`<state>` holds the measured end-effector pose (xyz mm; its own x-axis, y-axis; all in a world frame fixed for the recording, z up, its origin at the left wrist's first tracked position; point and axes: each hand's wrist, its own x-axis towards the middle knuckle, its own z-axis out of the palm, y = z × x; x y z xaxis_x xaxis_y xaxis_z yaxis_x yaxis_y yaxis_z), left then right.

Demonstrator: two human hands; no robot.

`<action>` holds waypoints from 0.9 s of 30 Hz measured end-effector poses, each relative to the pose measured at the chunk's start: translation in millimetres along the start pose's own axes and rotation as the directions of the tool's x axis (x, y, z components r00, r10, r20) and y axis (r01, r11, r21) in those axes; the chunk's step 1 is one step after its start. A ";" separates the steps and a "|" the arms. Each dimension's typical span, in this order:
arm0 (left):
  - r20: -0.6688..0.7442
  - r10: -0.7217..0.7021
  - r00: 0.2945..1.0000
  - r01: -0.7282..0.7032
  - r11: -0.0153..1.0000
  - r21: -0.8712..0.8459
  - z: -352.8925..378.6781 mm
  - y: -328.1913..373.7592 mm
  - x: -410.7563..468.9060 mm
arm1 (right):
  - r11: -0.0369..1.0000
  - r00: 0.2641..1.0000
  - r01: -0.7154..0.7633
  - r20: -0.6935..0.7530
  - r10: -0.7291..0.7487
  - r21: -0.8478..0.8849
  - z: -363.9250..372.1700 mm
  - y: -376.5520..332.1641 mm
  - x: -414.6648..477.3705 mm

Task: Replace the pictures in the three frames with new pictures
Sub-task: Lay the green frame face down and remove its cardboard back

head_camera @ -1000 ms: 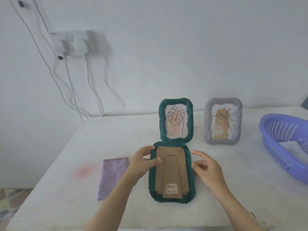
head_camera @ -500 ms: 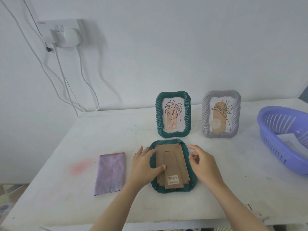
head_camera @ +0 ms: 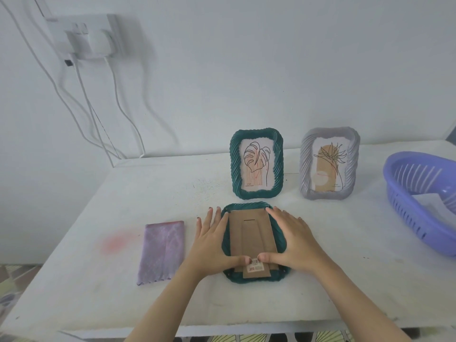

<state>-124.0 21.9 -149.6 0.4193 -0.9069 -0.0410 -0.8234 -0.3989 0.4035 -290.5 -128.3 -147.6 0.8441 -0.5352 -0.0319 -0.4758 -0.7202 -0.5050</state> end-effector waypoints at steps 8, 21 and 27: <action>0.061 -0.018 0.998 0.018 1.000 0.015 -4.3 -1.5 4.4 | 0.992 1.000 -0.002 0.017 0.004 -0.123 -7.3 0.6 8.1; 0.164 -0.053 0.985 0.034 0.993 0.115 -17.7 6.6 22.5 | 0.981 0.968 -0.082 0.220 0.121 -0.178 -21.8 -14.8 19.6; 0.210 -0.084 0.974 0.057 0.990 0.131 -21.6 11.5 28.7 | 0.970 0.946 -0.104 0.280 0.165 -0.221 -25.0 -21.4 29.3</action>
<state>-113.3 -5.7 -126.5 0.3973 -0.8783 -0.2661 -0.8410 -0.4645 0.2774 -261.8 -139.6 -116.2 0.7891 -0.5014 -0.3549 -0.6035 -0.7403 -0.2962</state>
